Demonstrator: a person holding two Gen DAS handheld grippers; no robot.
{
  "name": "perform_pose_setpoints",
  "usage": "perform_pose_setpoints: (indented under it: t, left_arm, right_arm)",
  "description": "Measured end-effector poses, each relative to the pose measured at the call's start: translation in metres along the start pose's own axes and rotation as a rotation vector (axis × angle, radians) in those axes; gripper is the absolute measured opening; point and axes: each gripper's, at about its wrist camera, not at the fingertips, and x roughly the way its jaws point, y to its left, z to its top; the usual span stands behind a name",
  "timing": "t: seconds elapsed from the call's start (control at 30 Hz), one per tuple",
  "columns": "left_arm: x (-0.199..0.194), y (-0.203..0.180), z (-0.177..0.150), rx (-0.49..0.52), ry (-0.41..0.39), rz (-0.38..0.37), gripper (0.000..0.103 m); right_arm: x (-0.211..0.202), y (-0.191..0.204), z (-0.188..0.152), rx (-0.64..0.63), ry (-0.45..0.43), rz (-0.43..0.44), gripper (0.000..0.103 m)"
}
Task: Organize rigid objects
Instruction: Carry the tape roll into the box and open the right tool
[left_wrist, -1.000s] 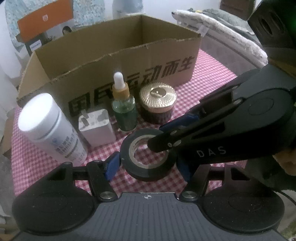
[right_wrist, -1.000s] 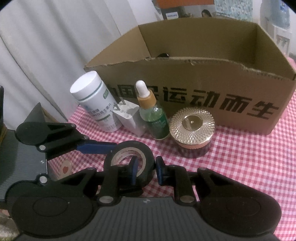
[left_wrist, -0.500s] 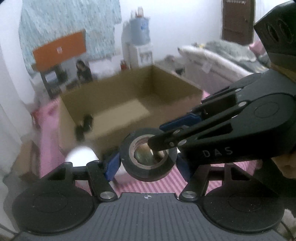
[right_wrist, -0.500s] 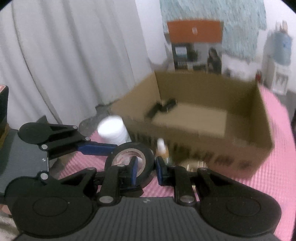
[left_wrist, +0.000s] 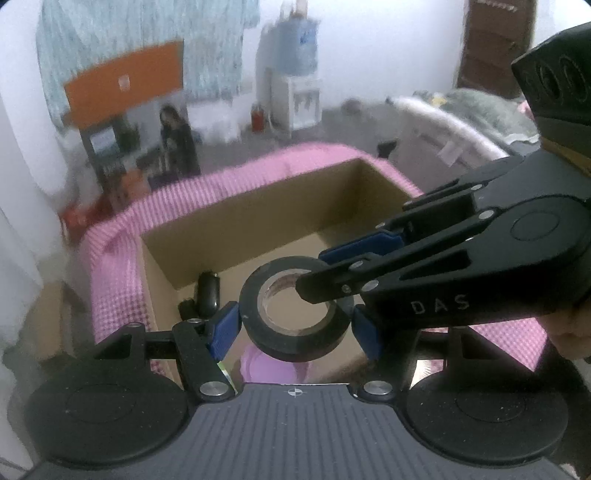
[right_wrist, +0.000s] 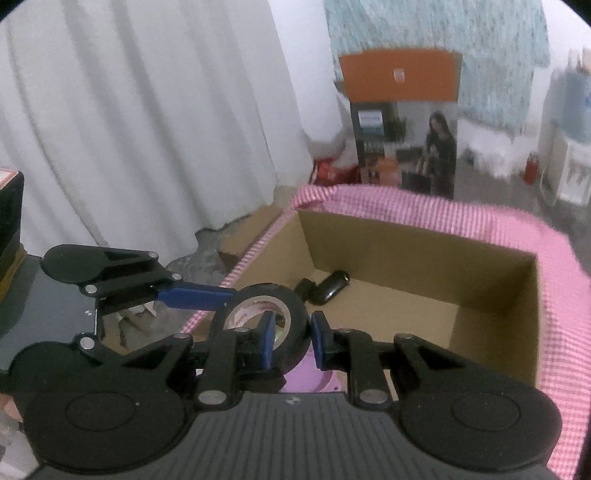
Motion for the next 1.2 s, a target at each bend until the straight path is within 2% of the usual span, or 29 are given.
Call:
perform_pose_setpoints:
  t: [0.2,0.37,0.6,0.7,0.93,1.07,1.2]
  left_arm:
    - [0.063,0.033,0.015,-0.072,0.164,-0.048,0.066]
    - [0.11,0.048,0.018,-0.11,0.286,-0.057,0.066]
    - [0.143,0.057,0.021,-0.138,0.372,-0.041,0.066]
    - [0.144,0.056,0.02,-0.129,0.375,-0.035,0.066]
    - [0.127,0.05,0.024,-0.095,0.327,-0.003,0.07]
    - [0.101,0.048,0.027,-0.09,0.271,0.012,0.072]
    - [0.06,0.042,0.031,-0.085,0.18,0.019,0.074]
  right_arm:
    - [0.062,-0.046,0.02,0.118,0.141,0.042,0.023]
    - [0.113,-0.074,0.021,0.181,0.256,0.056,0.022]
    - [0.158,-0.088,0.019,0.196,0.336,0.038,0.022]
    - [0.168,-0.09,0.019,0.197,0.348,0.033,0.024]
    - [0.172,-0.096,0.02,0.227,0.341,0.028,0.025]
    - [0.147,-0.095,0.023,0.248,0.284,0.036,0.025]
    - [0.1,-0.09,0.026,0.256,0.189,0.052,0.025]
